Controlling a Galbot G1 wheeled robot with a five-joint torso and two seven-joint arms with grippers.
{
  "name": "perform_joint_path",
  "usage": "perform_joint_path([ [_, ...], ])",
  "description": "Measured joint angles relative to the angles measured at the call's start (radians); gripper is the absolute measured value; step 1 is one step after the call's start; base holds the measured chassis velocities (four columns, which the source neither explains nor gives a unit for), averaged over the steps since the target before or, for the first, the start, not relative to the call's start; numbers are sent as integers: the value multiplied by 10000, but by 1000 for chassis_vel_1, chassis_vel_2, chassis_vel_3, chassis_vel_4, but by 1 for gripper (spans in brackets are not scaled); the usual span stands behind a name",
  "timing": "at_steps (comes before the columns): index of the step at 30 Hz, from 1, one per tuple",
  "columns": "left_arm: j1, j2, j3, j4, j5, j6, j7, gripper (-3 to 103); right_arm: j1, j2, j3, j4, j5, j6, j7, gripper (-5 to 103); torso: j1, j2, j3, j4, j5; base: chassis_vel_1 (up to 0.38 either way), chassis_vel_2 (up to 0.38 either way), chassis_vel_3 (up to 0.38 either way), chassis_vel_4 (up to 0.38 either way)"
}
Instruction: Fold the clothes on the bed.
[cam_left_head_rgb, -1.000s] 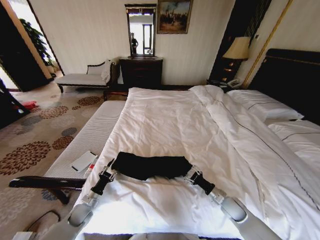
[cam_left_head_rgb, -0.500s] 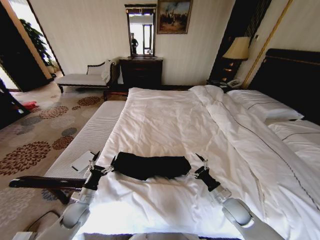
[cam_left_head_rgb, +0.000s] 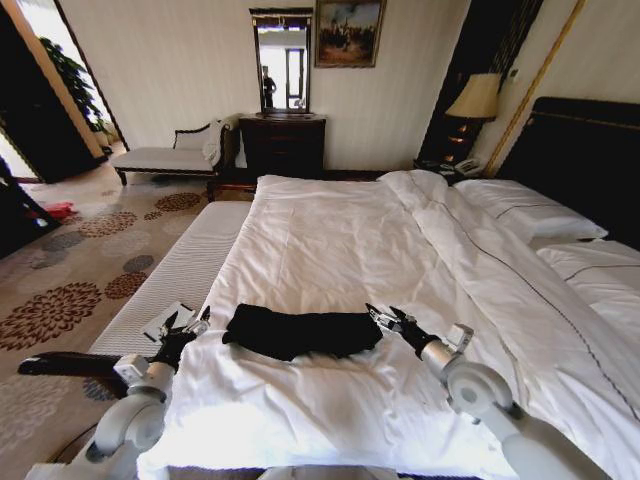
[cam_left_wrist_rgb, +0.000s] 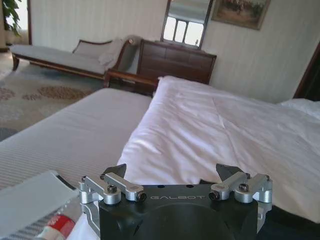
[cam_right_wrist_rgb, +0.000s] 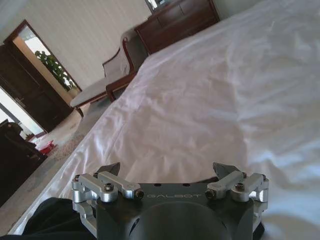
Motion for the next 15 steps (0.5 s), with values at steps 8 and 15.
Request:
perform_joint_path([
  [8, 297, 71, -54, -307, 370, 403, 628, 100, 94, -177, 98, -326, -407, -522, -178, 100, 1, -1, 1, -4, 2, 0, 0, 0, 0],
  [15, 41, 71, 270, -309, 948, 219, 562, 100, 809, -306, -976, 287, -380, -640, -414, 100, 0, 0, 0, -2, -4, 0, 0, 0, 0],
])
